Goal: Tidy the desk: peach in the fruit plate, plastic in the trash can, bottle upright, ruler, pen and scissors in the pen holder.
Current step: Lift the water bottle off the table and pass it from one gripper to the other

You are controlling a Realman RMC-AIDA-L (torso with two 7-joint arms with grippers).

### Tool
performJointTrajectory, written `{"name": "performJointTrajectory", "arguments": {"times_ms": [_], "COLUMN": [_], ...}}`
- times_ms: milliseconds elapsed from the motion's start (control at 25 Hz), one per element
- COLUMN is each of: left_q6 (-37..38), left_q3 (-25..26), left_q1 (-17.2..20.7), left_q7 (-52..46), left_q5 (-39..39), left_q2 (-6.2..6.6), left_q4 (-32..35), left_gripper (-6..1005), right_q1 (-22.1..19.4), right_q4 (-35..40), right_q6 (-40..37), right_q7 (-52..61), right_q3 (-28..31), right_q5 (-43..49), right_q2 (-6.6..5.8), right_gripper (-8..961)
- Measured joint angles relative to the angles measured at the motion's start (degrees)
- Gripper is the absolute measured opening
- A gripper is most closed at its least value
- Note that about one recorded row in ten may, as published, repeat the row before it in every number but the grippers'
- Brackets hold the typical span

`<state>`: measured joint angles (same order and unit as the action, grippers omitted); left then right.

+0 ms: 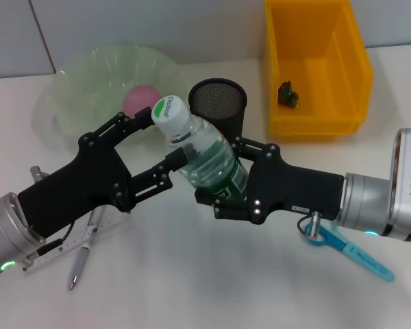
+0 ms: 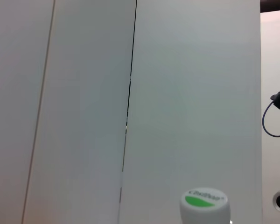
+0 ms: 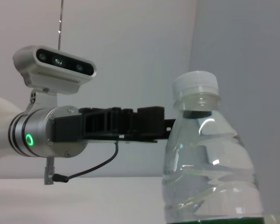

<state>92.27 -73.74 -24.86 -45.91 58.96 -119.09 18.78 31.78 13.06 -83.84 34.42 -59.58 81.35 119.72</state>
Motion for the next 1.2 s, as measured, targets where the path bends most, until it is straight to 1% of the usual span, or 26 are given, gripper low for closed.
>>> {"name": "performJointTrajectory", "arguments": {"times_ms": [280, 480, 840, 880, 960, 1200], "left_q6": [0.73, 1.35, 1.37, 1.41, 1.49, 1.27], "left_q3": [-0.01, -0.10, -0.49, -0.52, -0.53, -0.84], "left_q1": [-0.01, -0.32, -0.70, -0.71, -0.72, -1.06], "left_q7": [0.03, 0.03, -0.33, -0.11, -0.10, -0.57], "left_q5": [-0.23, -0.34, -0.48, -2.68, -3.44, -3.53], "left_q2": [0.00, 0.00, 0.00, 0.00, 0.00, 0.00], "left_q4": [-0.15, -0.24, -0.46, -1.76, -2.13, -2.28], "left_gripper": [734, 733, 732, 732, 731, 730], "right_q1": [1.69, 2.39, 2.67, 2.67, 2.67, 2.81], "right_q4": [-2.75, -3.37, -3.73, -3.80, -3.85, -3.92], "right_q6": [0.34, 0.48, 0.53, 0.53, 0.53, 0.53], "right_q7": [-1.87, -1.89, -1.91, -1.90, -1.90, -1.90], "right_q3": [-0.01, -0.01, -0.01, -0.03, -0.05, -0.16], "right_q5": [0.05, 0.17, 0.41, 0.42, 0.43, 0.47], "right_q2": [0.09, 0.11, 0.18, 0.18, 0.18, 0.16], "right_gripper": [771, 772, 772, 773, 773, 773]}}
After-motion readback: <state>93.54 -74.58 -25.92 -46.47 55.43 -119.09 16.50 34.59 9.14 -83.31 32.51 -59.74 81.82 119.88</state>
